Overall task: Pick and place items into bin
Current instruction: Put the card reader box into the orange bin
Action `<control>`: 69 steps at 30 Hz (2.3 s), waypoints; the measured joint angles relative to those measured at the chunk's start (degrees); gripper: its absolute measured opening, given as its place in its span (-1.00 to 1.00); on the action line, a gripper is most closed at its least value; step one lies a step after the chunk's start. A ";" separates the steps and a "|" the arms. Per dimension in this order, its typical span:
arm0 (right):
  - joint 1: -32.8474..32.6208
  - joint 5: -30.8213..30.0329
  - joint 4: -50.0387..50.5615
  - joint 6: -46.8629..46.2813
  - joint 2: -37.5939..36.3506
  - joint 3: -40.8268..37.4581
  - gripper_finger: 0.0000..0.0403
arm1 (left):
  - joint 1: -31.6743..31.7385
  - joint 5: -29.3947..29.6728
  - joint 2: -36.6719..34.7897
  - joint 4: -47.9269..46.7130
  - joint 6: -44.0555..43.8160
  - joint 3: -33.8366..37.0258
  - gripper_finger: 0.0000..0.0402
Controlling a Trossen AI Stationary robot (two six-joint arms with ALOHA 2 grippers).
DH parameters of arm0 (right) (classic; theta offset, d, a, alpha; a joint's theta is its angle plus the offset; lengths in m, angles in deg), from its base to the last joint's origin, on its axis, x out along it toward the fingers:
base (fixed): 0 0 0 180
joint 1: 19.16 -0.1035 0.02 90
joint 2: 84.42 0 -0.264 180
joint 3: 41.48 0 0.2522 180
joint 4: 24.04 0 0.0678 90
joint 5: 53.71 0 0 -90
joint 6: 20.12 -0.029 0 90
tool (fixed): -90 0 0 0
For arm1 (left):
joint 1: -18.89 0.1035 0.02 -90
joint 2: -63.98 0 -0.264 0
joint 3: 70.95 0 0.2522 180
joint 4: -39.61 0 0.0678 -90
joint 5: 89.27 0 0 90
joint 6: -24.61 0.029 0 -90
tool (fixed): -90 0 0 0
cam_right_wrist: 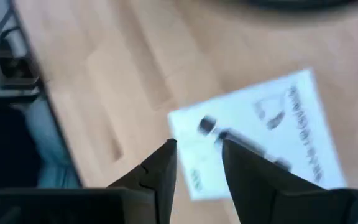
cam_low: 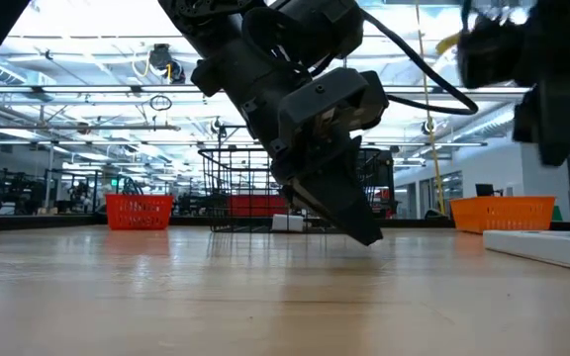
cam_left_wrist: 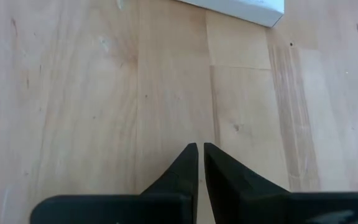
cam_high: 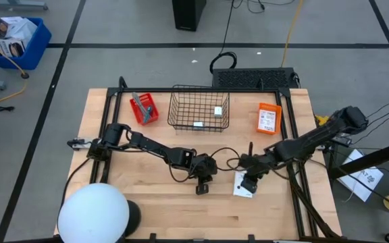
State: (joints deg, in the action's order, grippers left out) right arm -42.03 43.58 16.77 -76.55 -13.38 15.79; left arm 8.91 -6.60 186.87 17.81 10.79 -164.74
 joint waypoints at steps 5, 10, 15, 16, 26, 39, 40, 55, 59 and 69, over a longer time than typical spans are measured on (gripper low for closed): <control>-6.27 0.25 5.84 -8.35 -0.26 0.04 -0.67 | 0.00 0.00 -0.02 0.43 -0.23 0.00 -0.85; -11.22 -0.53 6.37 -15.87 1.98 0.04 -0.95 | -0.11 -0.11 -0.07 4.58 -1.71 -0.02 -0.85; -15.13 -1.57 6.16 -24.19 5.98 0.04 -0.99 | -0.26 -0.11 -0.07 7.35 -2.77 -0.02 -0.85; -15.59 -1.58 5.80 -25.10 7.15 0.04 -0.99 | -0.26 -0.11 -0.07 7.82 -2.84 -0.02 -0.85; -16.25 -1.44 -4.06 -25.44 19.21 0.35 -1.00 | 0.71 -0.11 -0.07 7.41 -2.86 -0.04 -0.85; -13.85 -24.29 -12.94 -16.57 20.07 0.11 -1.00 | 0.72 -0.09 -0.07 -0.37 -2.99 -0.04 -0.85; -13.20 -26.02 -15.06 -13.88 20.09 -0.11 -1.00 | 0.69 -0.09 -0.07 -0.23 -2.99 -0.04 -0.85; -9.33 -39.25 -10.80 0.39 16.63 0.10 -1.00 | 0.60 0.34 -0.07 -0.83 -3.16 -0.07 -0.85; -4.86 -41.78 -3.40 2.51 16.46 0.19 -1.00 | 0.42 0.35 -0.07 -0.85 -3.16 -0.07 -0.85; 6.48 -40.49 1.84 16.27 15.74 0.19 -1.00 | -0.65 2.39 -0.07 0.09 -1.23 -0.07 -0.85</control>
State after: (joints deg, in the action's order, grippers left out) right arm -35.54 3.09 18.61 -60.28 2.36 15.98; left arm 8.26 -4.21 186.80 17.90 9.57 -164.80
